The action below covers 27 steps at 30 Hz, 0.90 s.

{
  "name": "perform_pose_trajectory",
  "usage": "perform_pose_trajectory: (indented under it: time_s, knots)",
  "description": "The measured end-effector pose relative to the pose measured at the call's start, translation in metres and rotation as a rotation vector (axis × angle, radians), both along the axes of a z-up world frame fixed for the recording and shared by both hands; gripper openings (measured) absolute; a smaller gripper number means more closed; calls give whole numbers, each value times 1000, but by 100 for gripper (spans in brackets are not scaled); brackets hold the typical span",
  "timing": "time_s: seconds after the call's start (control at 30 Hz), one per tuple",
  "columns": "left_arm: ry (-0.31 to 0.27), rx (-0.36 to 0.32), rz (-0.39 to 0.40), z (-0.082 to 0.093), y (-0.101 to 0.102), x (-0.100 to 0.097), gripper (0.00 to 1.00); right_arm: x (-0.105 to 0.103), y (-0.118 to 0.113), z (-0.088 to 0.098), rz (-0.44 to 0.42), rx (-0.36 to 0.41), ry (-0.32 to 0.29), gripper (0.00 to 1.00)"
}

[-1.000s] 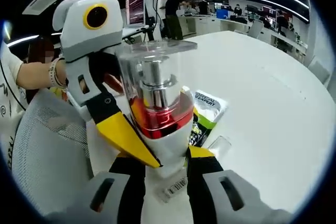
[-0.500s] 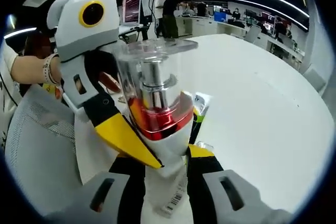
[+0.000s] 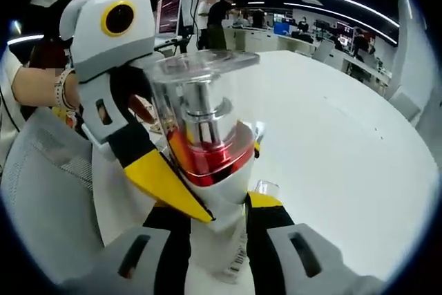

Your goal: Arrange the skincare products in the storage area until every visible bottle or jar stands upright without overlapping.

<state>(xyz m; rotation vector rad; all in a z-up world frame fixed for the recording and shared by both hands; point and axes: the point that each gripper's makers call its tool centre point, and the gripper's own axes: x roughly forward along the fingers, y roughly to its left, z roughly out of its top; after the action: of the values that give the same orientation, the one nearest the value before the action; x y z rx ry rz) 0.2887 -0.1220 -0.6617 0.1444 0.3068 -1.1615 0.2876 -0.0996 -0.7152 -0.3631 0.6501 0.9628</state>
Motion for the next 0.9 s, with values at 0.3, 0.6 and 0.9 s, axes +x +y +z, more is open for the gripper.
perform_pose_trajectory:
  time_s: [0.3, 0.6, 0.9]
  knots:
    - [-42, 19, -8, 0, -3, -2, 25, -6, -3, -1, 15, -13, -25, 30]
    - [-50, 19, -7, 0, -6, 0, 25, -9, -14, 10, -27, 14, -41, 31]
    - [-39, 9, -7, -1, -7, 2, 27, -19, -33, 16, -87, 41, -33, 36]
